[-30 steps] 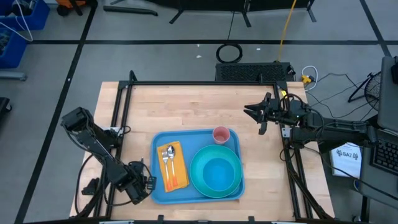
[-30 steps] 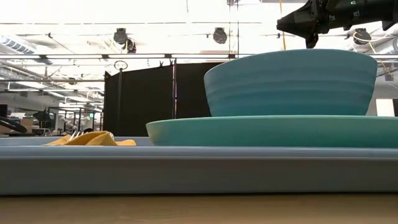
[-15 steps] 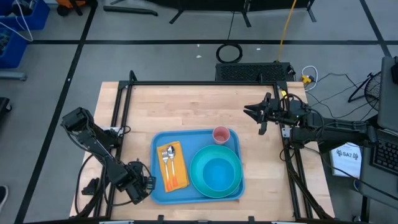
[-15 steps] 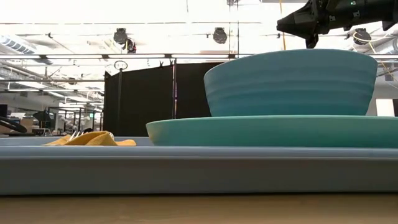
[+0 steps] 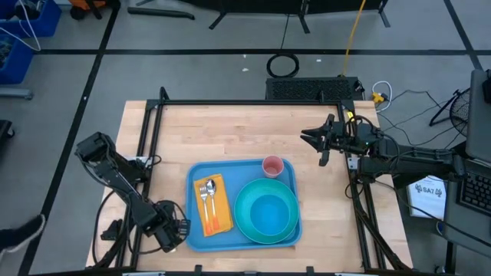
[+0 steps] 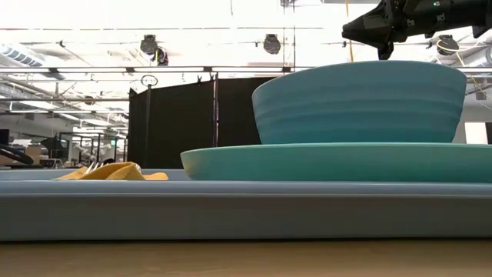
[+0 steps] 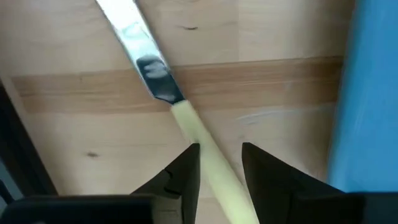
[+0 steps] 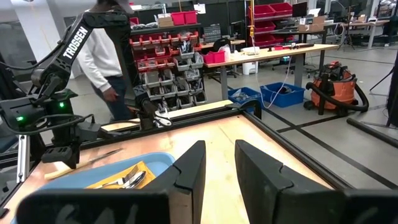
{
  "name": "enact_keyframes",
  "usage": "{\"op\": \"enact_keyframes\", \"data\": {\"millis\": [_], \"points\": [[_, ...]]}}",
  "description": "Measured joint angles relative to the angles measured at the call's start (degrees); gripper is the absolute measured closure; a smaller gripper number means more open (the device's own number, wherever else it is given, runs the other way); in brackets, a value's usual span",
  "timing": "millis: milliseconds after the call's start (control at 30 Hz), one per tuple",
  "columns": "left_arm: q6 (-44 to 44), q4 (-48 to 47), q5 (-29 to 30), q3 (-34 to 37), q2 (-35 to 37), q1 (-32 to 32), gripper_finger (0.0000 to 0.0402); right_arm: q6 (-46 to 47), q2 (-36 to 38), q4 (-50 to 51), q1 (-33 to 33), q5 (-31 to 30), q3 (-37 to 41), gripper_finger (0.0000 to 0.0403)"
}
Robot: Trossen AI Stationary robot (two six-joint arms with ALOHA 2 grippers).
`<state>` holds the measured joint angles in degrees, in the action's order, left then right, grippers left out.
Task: Set up tray
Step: Put the knife on the yellow napkin
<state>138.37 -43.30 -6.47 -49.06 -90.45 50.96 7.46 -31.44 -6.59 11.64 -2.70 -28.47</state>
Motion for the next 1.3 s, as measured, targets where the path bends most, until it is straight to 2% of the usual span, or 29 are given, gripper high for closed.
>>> {"op": "enact_keyframes", "data": {"millis": [267,600,800,1033,1167,1300], "points": [[0.2,-0.4,-0.1,-2.1,0.3,-0.2,0.0277,-0.1,0.0,0.0,0.0,0.0,0.0,0.0325],[1.2,-3.3,-3.1,-3.1,0.3,-0.4,0.0279,-0.2,-0.1,2.3,0.0,0.0,0.0,0.0325],[1.1,-2.4,-2.5,-2.7,0.3,-1.2,0.0309,-0.2,-0.1,1.8,0.0,0.0,0.0,0.0325],[0.6,3.2,-3.1,-0.6,-0.7,-1.2,0.0338,-0.2,-0.1,1.7,0.0,0.6,0.0,0.0325],[0.3,4.0,-3.4,-0.6,-0.7,-1.2,0.0331,-0.5,-0.1,1.7,0.0,1.5,0.0,0.0325],[0.2,5.6,-1.8,-0.6,-0.7,-1.2,0.0302,-0.6,-0.1,1.7,0.0,1.5,0.0,0.0325]]}}
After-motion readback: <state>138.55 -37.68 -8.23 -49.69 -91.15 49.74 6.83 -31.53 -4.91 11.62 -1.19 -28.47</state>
